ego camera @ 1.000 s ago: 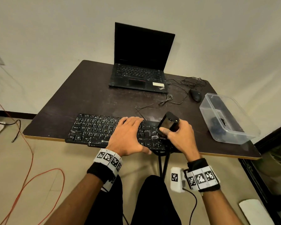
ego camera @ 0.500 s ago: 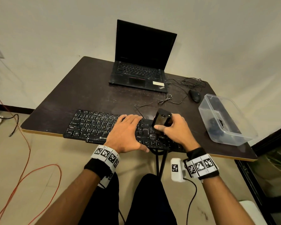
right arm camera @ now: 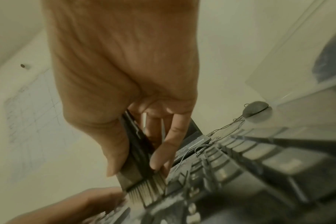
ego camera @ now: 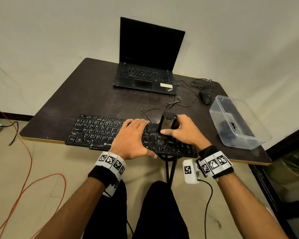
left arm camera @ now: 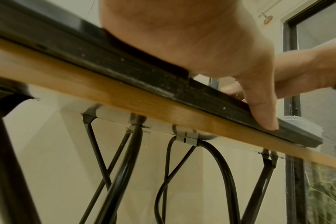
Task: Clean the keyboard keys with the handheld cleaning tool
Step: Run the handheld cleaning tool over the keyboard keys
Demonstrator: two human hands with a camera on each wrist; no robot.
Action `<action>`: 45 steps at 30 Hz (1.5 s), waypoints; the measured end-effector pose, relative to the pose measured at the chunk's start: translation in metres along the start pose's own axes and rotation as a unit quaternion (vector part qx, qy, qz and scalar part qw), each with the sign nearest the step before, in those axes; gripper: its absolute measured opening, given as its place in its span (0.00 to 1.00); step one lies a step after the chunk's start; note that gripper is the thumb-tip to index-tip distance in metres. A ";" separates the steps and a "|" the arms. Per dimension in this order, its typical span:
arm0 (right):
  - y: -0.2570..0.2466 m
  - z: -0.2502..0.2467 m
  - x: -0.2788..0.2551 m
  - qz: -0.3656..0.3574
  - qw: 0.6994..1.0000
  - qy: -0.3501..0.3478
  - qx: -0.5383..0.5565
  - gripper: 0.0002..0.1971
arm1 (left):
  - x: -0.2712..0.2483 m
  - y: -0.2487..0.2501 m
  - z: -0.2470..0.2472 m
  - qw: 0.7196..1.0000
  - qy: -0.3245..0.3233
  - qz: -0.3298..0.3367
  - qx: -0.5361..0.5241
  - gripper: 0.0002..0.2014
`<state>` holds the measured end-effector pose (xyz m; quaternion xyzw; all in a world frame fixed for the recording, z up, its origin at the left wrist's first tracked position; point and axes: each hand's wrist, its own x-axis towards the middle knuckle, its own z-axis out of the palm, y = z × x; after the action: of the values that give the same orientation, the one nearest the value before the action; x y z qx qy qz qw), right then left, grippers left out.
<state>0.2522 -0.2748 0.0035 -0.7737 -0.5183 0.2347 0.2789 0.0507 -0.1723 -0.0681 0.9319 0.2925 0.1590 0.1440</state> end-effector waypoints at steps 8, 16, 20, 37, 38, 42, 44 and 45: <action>-0.003 -0.002 -0.004 -0.006 0.999 0.021 -0.037 0.13 | 0.000 0.002 -0.002 1.000 0.001 0.004 -0.003 0.66; -0.001 -0.003 -0.013 0.002 0.998 0.038 -0.040 0.12 | -0.001 0.001 -0.001 1.000 0.003 0.006 0.001 0.66; 0.010 -0.001 -0.024 0.021 0.998 0.051 -0.006 0.12 | 0.000 0.000 0.000 1.000 0.000 0.003 0.000 0.67; 0.014 0.019 -0.053 0.083 0.977 0.194 0.024 0.10 | 0.001 -0.001 0.001 1.000 -0.006 0.001 0.007 0.68; 0.011 0.022 -0.053 0.081 0.977 0.195 0.022 0.09 | 0.001 -0.001 0.001 1.000 -0.004 0.000 0.007 0.68; 0.003 0.027 -0.051 0.068 0.986 0.144 0.038 0.10 | 0.000 0.000 0.000 1.000 0.000 0.003 0.009 0.67; 0.006 0.026 -0.049 0.072 0.982 0.168 0.048 0.09 | 0.000 0.000 0.000 1.000 -0.003 0.002 0.009 0.67; 0.006 0.026 -0.048 0.069 0.981 0.172 0.052 0.10 | 0.000 0.000 0.000 1.000 -0.004 0.000 0.009 0.67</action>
<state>0.2219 -0.3167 -0.0158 -0.8210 -0.3947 0.1433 0.3868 0.0511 -0.1724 -0.0675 0.9338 0.2933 0.1526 0.1369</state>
